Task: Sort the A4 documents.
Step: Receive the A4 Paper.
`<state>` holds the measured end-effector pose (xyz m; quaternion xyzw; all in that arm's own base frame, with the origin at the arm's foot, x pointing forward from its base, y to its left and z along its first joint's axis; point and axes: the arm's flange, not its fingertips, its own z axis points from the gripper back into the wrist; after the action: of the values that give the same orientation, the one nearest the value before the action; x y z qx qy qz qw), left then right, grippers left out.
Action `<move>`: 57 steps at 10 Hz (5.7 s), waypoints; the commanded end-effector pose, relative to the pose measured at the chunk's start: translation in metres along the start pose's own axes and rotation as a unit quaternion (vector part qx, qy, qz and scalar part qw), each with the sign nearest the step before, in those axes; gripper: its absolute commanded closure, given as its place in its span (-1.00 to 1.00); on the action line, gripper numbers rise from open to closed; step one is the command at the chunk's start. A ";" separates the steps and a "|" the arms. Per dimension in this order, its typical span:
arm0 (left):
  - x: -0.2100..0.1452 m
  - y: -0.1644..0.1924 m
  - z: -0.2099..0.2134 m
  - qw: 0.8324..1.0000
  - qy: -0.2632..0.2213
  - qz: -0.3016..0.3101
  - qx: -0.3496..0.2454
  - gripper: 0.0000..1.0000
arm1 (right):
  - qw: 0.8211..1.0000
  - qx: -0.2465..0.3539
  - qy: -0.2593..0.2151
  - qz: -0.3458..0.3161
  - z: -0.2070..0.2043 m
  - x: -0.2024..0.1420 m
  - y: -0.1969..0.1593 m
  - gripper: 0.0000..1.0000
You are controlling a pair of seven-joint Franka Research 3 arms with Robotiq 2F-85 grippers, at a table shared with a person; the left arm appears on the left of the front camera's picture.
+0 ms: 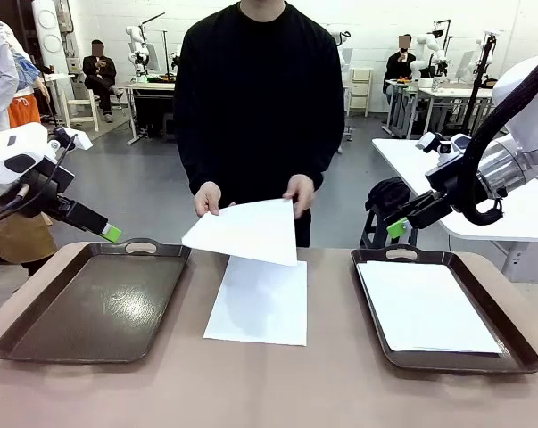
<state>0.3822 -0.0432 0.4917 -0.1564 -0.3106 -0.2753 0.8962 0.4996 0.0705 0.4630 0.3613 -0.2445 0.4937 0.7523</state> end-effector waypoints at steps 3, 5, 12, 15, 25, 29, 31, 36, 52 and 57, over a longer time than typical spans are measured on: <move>-0.001 0.002 -0.001 1.000 -0.002 0.001 -0.004 -1.00 | 1.000 0.001 0.000 0.003 -0.002 0.000 0.001 -1.00; -0.001 0.002 -0.001 1.000 -0.002 0.001 -0.004 -1.00 | 1.000 0.001 0.000 0.003 -0.002 0.000 0.001 -1.00; -0.001 0.002 -0.001 1.000 -0.002 0.001 -0.004 -1.00 | 1.000 0.001 0.000 0.003 -0.002 0.000 0.001 -1.00; -0.001 0.002 -0.001 1.000 -0.002 0.001 -0.004 -1.00 | 1.000 0.001 0.000 0.003 -0.002 0.000 0.001 -1.00; -0.001 0.002 -0.001 1.000 -0.002 0.001 -0.004 -1.00 | 0.960 0.050 -0.088 -0.262 -0.044 -0.035 -0.013 -1.00; -0.001 0.002 -0.001 1.000 -0.002 0.001 -0.004 -1.00 | 0.902 0.142 -0.195 -0.358 -0.086 -0.026 -0.031 -1.00; -0.001 0.002 -0.001 1.000 -0.002 0.001 -0.004 -1.00 | 0.871 0.180 -0.225 -0.398 -0.111 -0.014 -0.047 -1.00; -0.001 0.002 -0.001 1.000 -0.002 0.001 -0.004 -1.00 | 0.843 0.216 -0.228 -0.437 -0.173 0.012 -0.069 -1.00; -0.001 0.002 -0.001 1.000 -0.002 0.001 -0.004 -1.00 | 0.832 0.239 -0.245 -0.438 -0.186 0.020 -0.082 1.00; -0.001 0.002 -0.001 1.000 -0.002 0.001 -0.004 -1.00 | 0.828 0.255 -0.227 -0.445 -0.187 0.020 -0.077 1.00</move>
<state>0.3822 -0.0433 0.4918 -0.1563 -0.3107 -0.2754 0.8962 0.5773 0.2038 0.3370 0.7017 -0.1012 0.0597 0.7027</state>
